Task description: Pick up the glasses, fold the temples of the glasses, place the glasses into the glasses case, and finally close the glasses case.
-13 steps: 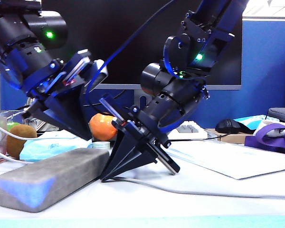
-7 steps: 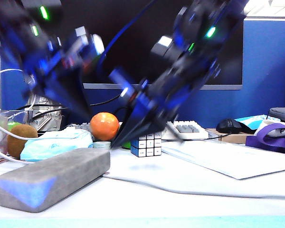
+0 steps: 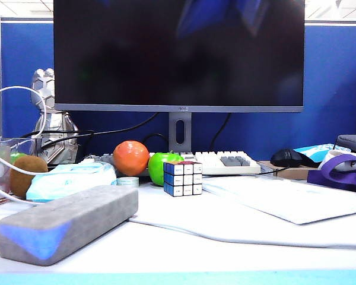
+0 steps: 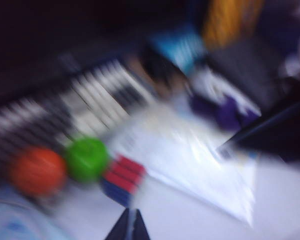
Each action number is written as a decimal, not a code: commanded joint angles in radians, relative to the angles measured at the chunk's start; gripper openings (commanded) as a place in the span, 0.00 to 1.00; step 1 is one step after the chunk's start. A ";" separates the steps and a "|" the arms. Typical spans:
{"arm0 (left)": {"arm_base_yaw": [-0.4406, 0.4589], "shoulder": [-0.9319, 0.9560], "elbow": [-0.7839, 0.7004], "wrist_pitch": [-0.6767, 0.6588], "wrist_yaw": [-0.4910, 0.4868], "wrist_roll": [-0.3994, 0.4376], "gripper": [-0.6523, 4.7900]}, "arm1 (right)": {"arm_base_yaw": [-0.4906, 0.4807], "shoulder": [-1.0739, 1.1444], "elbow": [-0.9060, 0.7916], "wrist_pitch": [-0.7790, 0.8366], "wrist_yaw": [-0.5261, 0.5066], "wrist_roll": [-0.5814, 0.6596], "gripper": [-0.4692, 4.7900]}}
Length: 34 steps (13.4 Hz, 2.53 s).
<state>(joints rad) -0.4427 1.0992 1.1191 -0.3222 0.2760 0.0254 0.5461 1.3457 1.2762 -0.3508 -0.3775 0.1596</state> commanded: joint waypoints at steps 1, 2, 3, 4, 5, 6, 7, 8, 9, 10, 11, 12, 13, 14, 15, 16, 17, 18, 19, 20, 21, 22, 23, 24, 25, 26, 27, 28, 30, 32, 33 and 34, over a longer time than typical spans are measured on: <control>-0.002 -0.160 0.002 -0.030 -0.137 0.040 0.11 | 0.000 -0.224 0.001 -0.023 0.240 -0.019 0.09; -0.002 -0.268 0.002 -0.084 -0.149 0.050 0.11 | 0.000 -0.330 -0.002 -0.060 0.287 -0.114 0.09; -0.001 -0.340 0.000 -0.157 -0.158 0.050 0.11 | 0.000 -0.381 -0.027 -0.072 0.298 -0.154 0.09; -0.002 -0.406 0.000 -0.263 -0.194 0.050 0.11 | 0.000 -0.444 -0.114 -0.037 0.298 -0.165 0.09; -0.001 -0.498 -0.003 -0.389 -0.225 0.050 0.11 | 0.000 -0.526 -0.281 0.057 0.298 -0.164 0.09; -0.001 -0.568 -0.015 -0.427 -0.231 0.055 0.11 | 0.000 -0.586 -0.425 0.151 0.298 -0.156 0.09; -0.001 -0.669 -0.047 -0.432 -0.231 0.056 0.11 | 0.000 -0.665 -0.626 0.303 0.319 -0.153 0.09; -0.001 -0.739 -0.077 -0.433 -0.231 0.053 0.11 | 0.000 -0.713 -0.754 0.381 0.377 -0.154 0.09; -0.001 -0.811 -0.113 -0.450 -0.232 0.045 0.11 | 0.000 -0.750 -0.865 0.419 0.415 -0.153 0.09; -0.001 -0.858 -0.135 -0.477 -0.236 0.045 0.11 | 0.000 -0.771 -0.943 0.431 0.423 -0.145 0.09; -0.001 -0.899 -0.156 -0.510 -0.238 0.043 0.11 | 0.000 -0.782 -1.000 0.438 0.438 -0.129 0.09; -0.001 -0.932 -0.182 -0.530 -0.239 0.018 0.11 | 0.000 -0.787 -1.067 0.451 0.451 -0.129 0.09; -0.001 -0.940 -0.201 -0.534 -0.238 0.013 0.11 | 0.000 -0.787 -1.110 0.461 0.450 -0.126 0.09; 0.000 -0.940 -0.221 -0.531 -0.237 0.002 0.11 | 0.000 -0.786 -1.151 0.461 0.451 -0.109 0.09; -0.001 -0.940 -0.258 -0.504 -0.215 -0.018 0.11 | 0.000 -0.786 -1.181 0.460 0.452 -0.099 0.09; -0.001 -0.940 -0.316 -0.461 -0.201 -0.026 0.11 | 0.000 -0.786 -1.210 0.459 0.467 -0.100 0.09; -0.001 -0.940 -0.341 -0.439 -0.201 -0.027 0.11 | 0.000 -0.786 -1.222 0.459 0.474 -0.100 0.09; -0.001 -0.940 -0.407 -0.368 -0.193 -0.035 0.11 | 0.000 -0.785 -1.235 0.447 0.481 -0.100 0.09; -0.001 -0.940 -0.491 -0.257 -0.169 -0.055 0.11 | 0.000 -0.785 -1.239 0.420 0.475 -0.093 0.09; -0.001 -0.940 -0.572 -0.139 -0.156 -0.064 0.11 | 0.000 -0.785 -1.239 0.406 0.459 -0.093 0.09; -0.001 -0.937 -0.686 0.024 -0.156 -0.064 0.11 | 0.000 -0.785 -1.239 0.401 0.457 -0.093 0.09; 0.000 -0.937 -0.874 0.230 -0.167 -0.064 0.11 | 0.000 -0.785 -1.239 0.401 0.457 -0.093 0.09; 0.000 -0.937 -0.952 0.305 -0.171 -0.063 0.11 | 0.000 -0.785 -1.239 0.400 0.457 -0.092 0.09; 0.002 -0.945 -0.999 0.353 -0.211 -0.064 0.11 | 0.000 -0.785 -1.239 0.400 0.457 -0.093 0.09; 0.003 -0.961 -1.035 0.388 -0.251 -0.066 0.11 | 0.000 -0.785 -1.239 0.401 0.457 -0.092 0.09; 0.079 -0.997 -1.111 0.441 -0.278 -0.067 0.11 | 0.000 -0.785 -1.239 0.401 0.457 -0.092 0.09; 0.124 -0.997 -1.111 0.426 -0.273 -0.067 0.11 | 0.000 -0.785 -1.239 0.400 0.457 -0.093 0.09; 0.200 -0.999 -1.111 0.414 -0.272 -0.067 0.11 | 0.000 -0.785 -1.239 0.401 0.457 -0.092 0.09; 0.448 -1.005 -1.111 0.251 -0.248 -0.055 0.11 | 0.000 -0.785 -1.239 0.401 0.457 -0.093 0.09; 0.467 -1.020 -1.111 0.143 -0.233 0.029 0.11 | 0.000 -0.785 -1.239 0.400 0.457 -0.092 0.09; 0.467 -1.046 -1.111 0.143 -0.227 0.103 0.11 | 0.000 -0.785 -1.239 0.400 0.457 -0.093 0.09; 0.467 -1.053 -1.111 0.144 -0.256 0.098 0.11 | 0.000 -0.785 -1.239 0.400 0.454 -0.093 0.09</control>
<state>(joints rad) 0.0231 0.0433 0.0097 -0.1619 0.0334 0.1162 0.5457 0.5610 0.0326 0.0376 0.0822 0.0631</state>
